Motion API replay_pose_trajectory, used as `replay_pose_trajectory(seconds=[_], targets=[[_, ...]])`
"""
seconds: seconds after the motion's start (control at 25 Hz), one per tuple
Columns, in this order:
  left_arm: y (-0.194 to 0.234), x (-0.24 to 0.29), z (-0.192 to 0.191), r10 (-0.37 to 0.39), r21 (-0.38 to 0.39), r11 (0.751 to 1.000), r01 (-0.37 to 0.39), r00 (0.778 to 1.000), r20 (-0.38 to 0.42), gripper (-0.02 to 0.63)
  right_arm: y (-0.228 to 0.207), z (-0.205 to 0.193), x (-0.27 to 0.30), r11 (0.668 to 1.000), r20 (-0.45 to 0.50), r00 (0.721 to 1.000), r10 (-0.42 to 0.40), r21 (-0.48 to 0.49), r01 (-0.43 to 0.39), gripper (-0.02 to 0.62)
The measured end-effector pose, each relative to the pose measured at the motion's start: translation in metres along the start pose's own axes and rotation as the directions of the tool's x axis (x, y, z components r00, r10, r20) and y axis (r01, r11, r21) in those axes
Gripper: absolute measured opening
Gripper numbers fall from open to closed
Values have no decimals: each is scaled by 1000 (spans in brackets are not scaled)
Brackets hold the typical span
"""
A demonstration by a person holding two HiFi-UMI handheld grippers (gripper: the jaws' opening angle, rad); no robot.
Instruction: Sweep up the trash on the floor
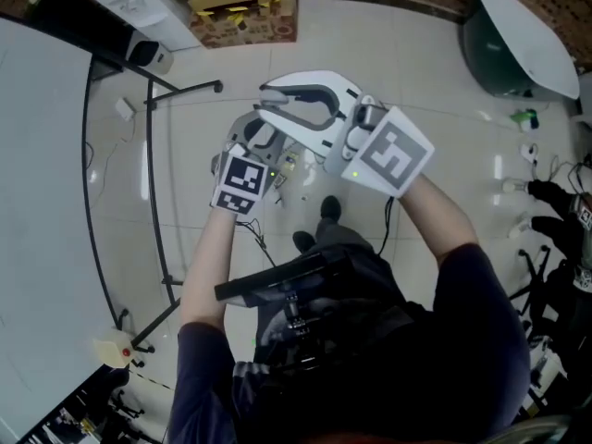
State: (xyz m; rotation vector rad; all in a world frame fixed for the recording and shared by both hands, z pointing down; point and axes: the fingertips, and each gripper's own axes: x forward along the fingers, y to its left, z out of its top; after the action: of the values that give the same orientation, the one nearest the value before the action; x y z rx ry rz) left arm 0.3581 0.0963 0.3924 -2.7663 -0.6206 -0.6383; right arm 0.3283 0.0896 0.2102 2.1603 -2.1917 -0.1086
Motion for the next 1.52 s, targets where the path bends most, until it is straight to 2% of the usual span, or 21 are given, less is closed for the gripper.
replay_pose_trajectory(seconds=[0.2,0.32,0.4,0.56,0.68,1.0,1.04,1.12,1.24,1.28,1.36,1.44,1.48,1.52], targets=[[4,48,41,4,16,1000,-4,1000,30,85,-51,11,-33,983,82,984,-159,-75,165,95],[4,65,64,-3,55,998,1,1000,31,86,-70,23,-48,958,155,954,-255,-89,271,97],[4,75,74,-12,87,996,10,1000,23,86,-77,26,-54,939,171,939,-298,-123,320,97],[3,88,92,-37,108,994,33,999,38,84,-84,32,-63,891,212,913,-349,-227,393,103],[-7,91,105,-64,110,992,57,996,69,84,-84,37,-75,861,248,889,-386,-248,443,106],[-26,80,109,-185,156,973,168,977,107,83,-73,42,-70,838,214,874,-436,-257,481,116],[-26,75,109,-204,155,970,185,972,118,83,-71,42,-64,830,201,871,-449,-269,489,121],[-20,63,109,-237,134,967,218,959,154,83,-67,36,-51,813,149,865,-479,-296,501,184],[-9,37,102,-304,114,951,287,933,191,83,-58,18,-30,805,55,825,-562,-192,561,163],[-9,27,96,-342,126,938,322,920,194,83,-53,15,-21,795,33,811,-585,-176,581,171],[-21,5,83,-439,177,895,409,878,191,83,-41,12,-3,769,-8,783,-622,-195,609,218],[-30,-15,68,-503,207,860,466,843,192,83,-23,10,14,747,-53,761,-647,-247,617,184],[-32,-23,61,-518,210,851,481,833,194,83,-14,7,20,736,-79,747,-660,-263,623,148],[-32,-29,55,-530,215,844,491,826,193,83,-7,5,22,726,-98,731,-675,-262,635,141]])
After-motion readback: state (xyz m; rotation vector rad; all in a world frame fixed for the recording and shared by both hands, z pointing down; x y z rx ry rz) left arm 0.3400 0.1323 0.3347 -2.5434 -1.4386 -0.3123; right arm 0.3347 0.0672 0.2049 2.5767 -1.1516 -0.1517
